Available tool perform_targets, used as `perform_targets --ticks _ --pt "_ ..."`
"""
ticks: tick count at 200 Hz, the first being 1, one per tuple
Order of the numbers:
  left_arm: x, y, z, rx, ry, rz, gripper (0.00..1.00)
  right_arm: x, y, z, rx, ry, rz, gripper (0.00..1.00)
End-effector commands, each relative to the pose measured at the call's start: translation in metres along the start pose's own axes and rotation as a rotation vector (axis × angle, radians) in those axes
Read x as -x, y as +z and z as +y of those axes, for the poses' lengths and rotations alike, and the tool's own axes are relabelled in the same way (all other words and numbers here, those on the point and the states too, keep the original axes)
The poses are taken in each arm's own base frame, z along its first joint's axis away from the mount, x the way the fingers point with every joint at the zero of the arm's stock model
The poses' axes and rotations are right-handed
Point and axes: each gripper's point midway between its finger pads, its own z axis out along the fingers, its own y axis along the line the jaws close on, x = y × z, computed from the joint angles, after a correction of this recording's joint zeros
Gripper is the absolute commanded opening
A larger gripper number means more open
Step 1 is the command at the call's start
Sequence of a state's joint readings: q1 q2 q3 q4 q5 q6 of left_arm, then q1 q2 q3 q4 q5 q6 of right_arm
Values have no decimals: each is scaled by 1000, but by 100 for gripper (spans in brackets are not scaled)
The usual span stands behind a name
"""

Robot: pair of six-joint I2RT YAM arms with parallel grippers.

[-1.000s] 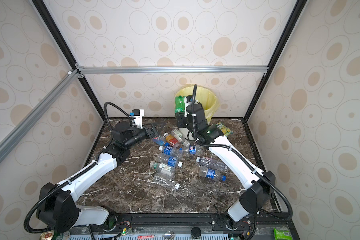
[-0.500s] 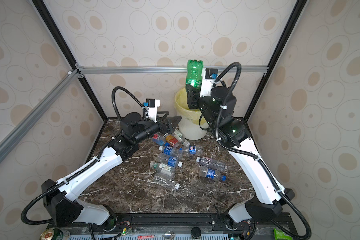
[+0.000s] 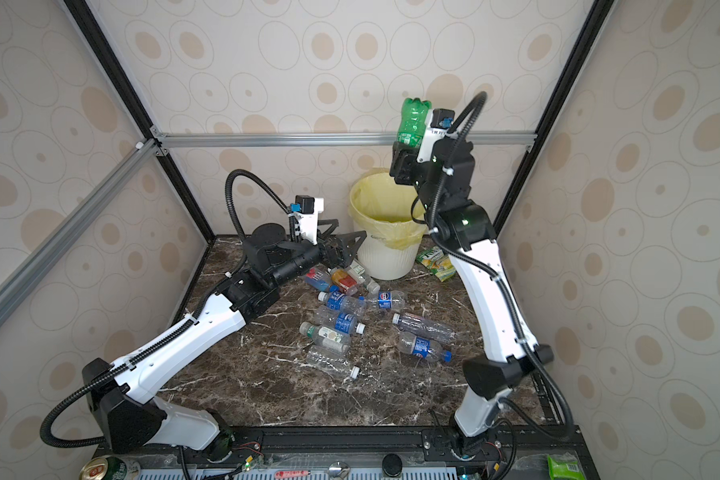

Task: Throw the plastic bottles in the bin
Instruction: 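Raise the green bottle over the bin with the right gripper, then open the right gripper over the bin to drop the green bottle, then return the right arm toward the bottles while the left gripper reaches for the Fiji bottle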

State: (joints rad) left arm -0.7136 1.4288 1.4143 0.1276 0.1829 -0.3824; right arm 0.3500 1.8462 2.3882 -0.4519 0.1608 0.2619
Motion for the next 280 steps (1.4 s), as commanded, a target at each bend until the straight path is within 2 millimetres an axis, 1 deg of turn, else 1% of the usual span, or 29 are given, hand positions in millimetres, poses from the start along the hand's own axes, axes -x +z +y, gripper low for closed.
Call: perform_targets --ticks 1,10,30,57,78,128,162,173,175,177,218,250,280 --pt "4 -6 1 28 29 2 99 -78 30 -17 -19 62 287 89" --pt "1 -8 4 42 33 12 99 -75 30 -14 -6 65 277 93" --pt "-3 -11 8 64 33 18 99 -71 27 -15 -10 87 238 100" --pt "-5 -14 9 69 18 13 99 -74 25 -17 -13 92 235 100" --pt "-10 -12 10 68 9 28 99 -77 24 -19 -21 82 245 100" --pt "-15 -8 11 64 -9 29 99 -80 18 -21 -23 62 256 100" --pt "-20 -7 13 67 -18 40 99 -77 12 -20 -19 53 256 100" --pt "-22 -6 14 72 -19 45 99 -73 9 -19 -13 55 250 100" --pt "-22 -6 14 72 -18 45 99 -81 11 -21 -19 53 268 100" --pt "-22 -6 14 73 -18 47 99 -84 11 -21 -21 52 274 100" --pt "-31 -6 19 88 -25 72 99 -85 -3 -21 -11 59 285 100" --pt "-38 -6 22 101 -28 91 99 -90 -16 -25 -16 61 297 100" --pt "-46 -9 24 103 -41 105 99 -101 -31 -30 -30 61 324 100"
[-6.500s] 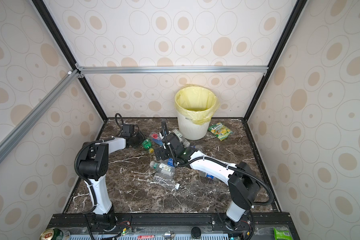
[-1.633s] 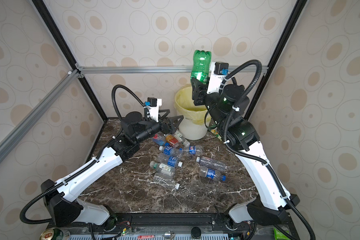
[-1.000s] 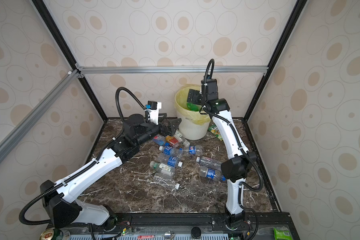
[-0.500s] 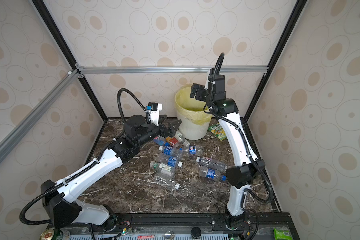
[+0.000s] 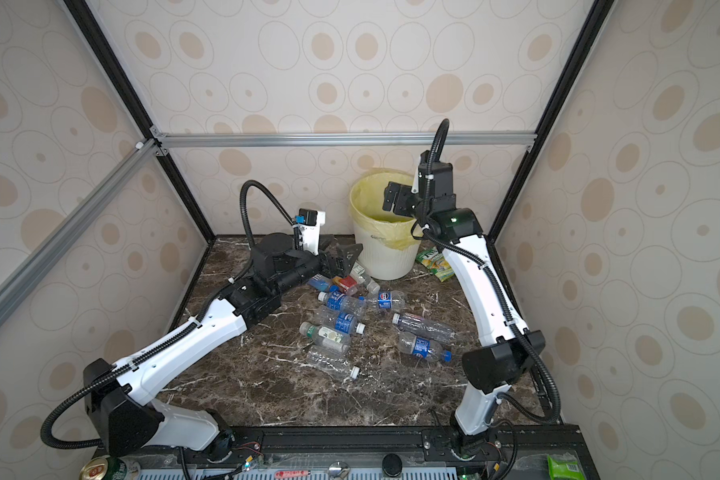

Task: Throw the plastic bottles in the bin
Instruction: 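Return the right arm toward the bottles while the left gripper reaches for the Fiji bottle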

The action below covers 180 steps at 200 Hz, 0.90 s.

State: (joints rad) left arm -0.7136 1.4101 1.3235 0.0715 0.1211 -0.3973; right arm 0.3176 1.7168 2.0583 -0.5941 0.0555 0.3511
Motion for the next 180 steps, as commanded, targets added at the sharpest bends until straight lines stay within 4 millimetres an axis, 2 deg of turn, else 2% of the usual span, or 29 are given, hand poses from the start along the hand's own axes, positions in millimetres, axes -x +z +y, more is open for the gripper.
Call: perform_targets --ticks 1,48,65,81,105,139,158,180 --pt "-3 -5 -1 4 -18 6 99 3 -20 -1 4 4 -23 100" --pt "-24 -10 4 0 -58 30 99 -39 -40 -20 -35 8 41 100" --pt "-33 -12 11 28 -69 46 99 -62 -44 -26 -39 14 80 100" --pt "-44 -12 25 90 -86 73 99 -83 -47 -31 -39 19 119 100" --pt "-59 -12 61 207 -140 117 99 -114 -49 -29 -25 -6 162 100" --pt "-84 -13 131 377 -314 176 99 -158 -48 -2 10 -126 217 100" --pt "-107 -12 172 478 -436 230 99 -181 -45 11 22 -166 245 100" --pt "-127 -3 206 571 -511 294 99 -206 -42 28 57 -185 277 100"
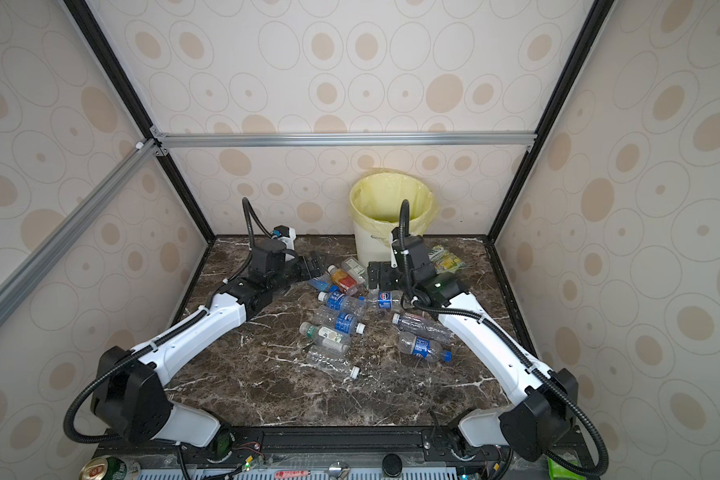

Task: Throw the plastic bottles in the bin
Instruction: 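Return the right arm toward the bottles while the left gripper reaches for the Fiji bottle, then grasp the clear Fiji bottle by its bottom with the left gripper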

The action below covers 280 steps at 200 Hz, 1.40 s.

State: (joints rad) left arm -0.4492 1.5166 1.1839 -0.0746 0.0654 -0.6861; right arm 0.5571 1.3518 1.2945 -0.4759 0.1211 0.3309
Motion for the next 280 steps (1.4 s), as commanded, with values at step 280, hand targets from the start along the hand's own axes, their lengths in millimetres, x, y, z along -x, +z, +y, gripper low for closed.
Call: perform_targets --ticks 280 --pt "-52 164 160 280 -451 232 81 -72 52 80 102 -163 31 100"
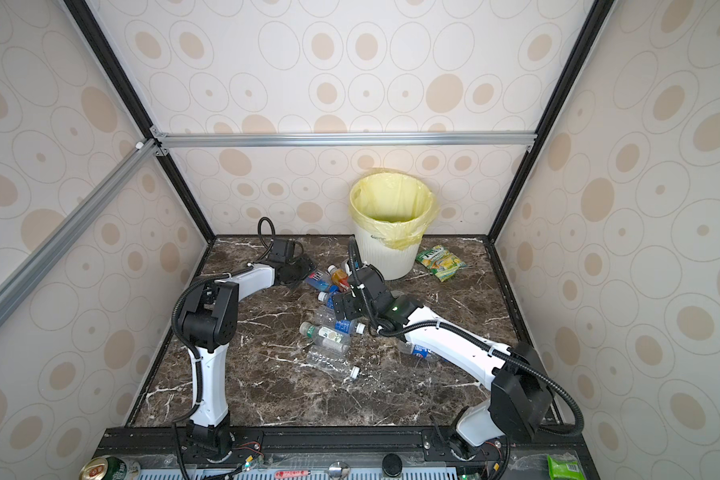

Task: Throw the plastic bottles in the bin
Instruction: 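Grasp the clear Fiji bottle by its bottom with the left gripper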

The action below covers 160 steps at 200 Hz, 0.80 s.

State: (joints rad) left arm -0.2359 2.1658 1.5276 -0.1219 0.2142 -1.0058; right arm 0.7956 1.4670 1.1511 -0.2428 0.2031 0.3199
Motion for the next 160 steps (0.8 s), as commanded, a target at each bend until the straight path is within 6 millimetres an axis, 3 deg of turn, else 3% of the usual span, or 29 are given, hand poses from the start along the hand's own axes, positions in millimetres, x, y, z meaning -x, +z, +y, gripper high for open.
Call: perform_targets --ticks 1,41,98,160 --pt "4 6 11 24 19 -7 81 -5 7 2 -1 -7 -5 100" --pt "5 5 22 46 49 -4 69 -9 14 1 -8 -8 5 100" --pt "19 -2 54 77 35 -10 64 -15 16 2 1 16 19 99" --pt "42 -23 93 117 5 -46 60 -18 17 3 9 24 31 98"
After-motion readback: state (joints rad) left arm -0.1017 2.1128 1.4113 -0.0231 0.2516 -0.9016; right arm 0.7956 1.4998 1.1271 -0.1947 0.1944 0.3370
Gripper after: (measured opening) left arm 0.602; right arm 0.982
